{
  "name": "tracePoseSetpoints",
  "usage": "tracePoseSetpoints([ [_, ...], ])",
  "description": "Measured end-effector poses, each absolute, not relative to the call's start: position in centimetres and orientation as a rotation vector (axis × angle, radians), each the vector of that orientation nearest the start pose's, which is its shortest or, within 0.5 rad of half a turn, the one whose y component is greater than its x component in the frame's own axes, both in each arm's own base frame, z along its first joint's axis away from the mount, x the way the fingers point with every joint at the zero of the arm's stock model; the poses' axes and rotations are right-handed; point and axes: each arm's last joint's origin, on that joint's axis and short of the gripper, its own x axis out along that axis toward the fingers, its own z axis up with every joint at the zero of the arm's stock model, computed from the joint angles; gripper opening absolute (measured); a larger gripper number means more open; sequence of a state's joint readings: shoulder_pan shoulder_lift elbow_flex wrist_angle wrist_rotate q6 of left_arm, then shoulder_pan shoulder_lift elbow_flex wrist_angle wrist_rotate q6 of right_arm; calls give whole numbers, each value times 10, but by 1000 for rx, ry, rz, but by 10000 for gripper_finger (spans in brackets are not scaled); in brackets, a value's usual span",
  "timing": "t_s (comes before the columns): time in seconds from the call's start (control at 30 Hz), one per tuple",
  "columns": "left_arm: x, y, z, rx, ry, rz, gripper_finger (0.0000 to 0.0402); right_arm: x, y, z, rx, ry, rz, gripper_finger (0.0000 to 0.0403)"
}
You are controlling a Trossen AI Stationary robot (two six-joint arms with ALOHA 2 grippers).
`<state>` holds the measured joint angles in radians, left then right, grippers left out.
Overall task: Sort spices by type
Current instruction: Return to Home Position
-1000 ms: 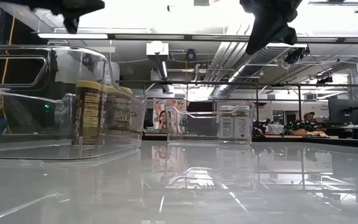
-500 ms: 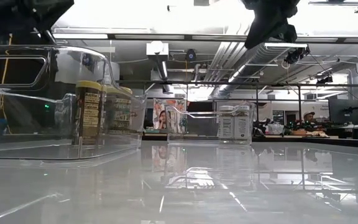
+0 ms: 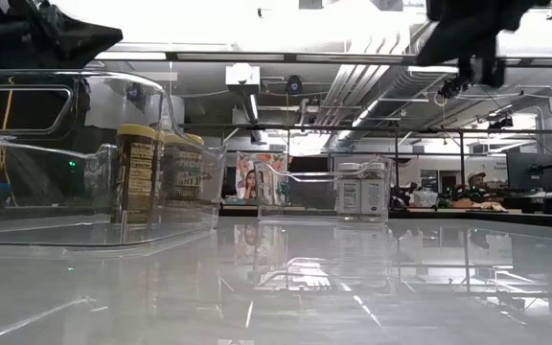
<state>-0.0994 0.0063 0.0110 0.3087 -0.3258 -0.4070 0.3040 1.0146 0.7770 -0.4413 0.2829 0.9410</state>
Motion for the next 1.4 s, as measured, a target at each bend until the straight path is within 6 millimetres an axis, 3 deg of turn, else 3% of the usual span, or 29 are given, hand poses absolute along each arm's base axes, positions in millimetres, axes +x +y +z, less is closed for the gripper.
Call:
tracePoseSetpoints([
  [0.1, 92, 0, 196, -510, -354, 149, 0, 207, 48, 243, 717, 444, -222, 0],
  [0.23, 92, 0, 196, -512, -353, 148, 0, 207, 24, 218, 660, 282, -240, 0],
  [0.4, 92, 0, 196, -512, -353, 148, 0, 189, 1, 196, 622, 136, -239, 0],
  [0.6, 92, 0, 196, -511, -352, 148, 0, 164, -5, 174, 609, 44, -222, 0],
  [0.9, 92, 0, 196, -512, -352, 147, 0, 154, -5, 163, 523, 75, -214, 0],
  [1.4, 92, 0, 196, -511, -351, 148, 0, 152, -5, 153, 602, 168, -248, 0],
])
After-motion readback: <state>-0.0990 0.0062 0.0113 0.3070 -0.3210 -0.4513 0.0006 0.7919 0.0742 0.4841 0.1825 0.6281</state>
